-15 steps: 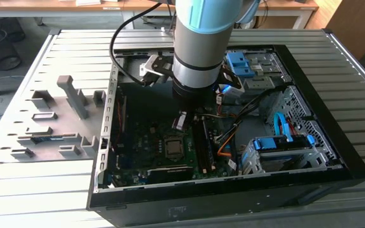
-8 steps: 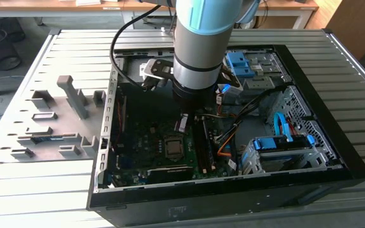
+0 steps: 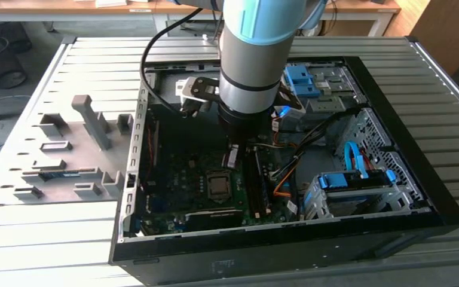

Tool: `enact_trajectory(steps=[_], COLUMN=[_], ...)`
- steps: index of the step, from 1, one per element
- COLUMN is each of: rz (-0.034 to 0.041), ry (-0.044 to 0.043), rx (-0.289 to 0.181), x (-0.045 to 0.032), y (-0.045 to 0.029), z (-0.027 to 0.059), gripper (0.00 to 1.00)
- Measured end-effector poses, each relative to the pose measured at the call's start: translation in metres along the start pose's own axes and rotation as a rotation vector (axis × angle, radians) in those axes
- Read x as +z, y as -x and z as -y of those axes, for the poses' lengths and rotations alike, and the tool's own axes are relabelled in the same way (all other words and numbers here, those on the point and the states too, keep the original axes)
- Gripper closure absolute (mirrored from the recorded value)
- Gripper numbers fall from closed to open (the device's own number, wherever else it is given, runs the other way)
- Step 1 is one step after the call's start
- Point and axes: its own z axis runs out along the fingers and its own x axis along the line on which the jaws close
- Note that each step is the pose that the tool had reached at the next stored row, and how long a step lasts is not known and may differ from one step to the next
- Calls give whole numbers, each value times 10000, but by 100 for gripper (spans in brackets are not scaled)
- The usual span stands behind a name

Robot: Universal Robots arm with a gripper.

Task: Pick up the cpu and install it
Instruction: 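Install the first cpu locking lever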

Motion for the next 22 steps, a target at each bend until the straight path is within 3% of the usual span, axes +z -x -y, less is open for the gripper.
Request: enact_trajectory(steps=[5, 22], rz=[-1, -16], ry=[0, -2], rx=[-8, -46], x=[2, 32], y=[-21, -247], z=[12, 82], gripper=[90, 90])
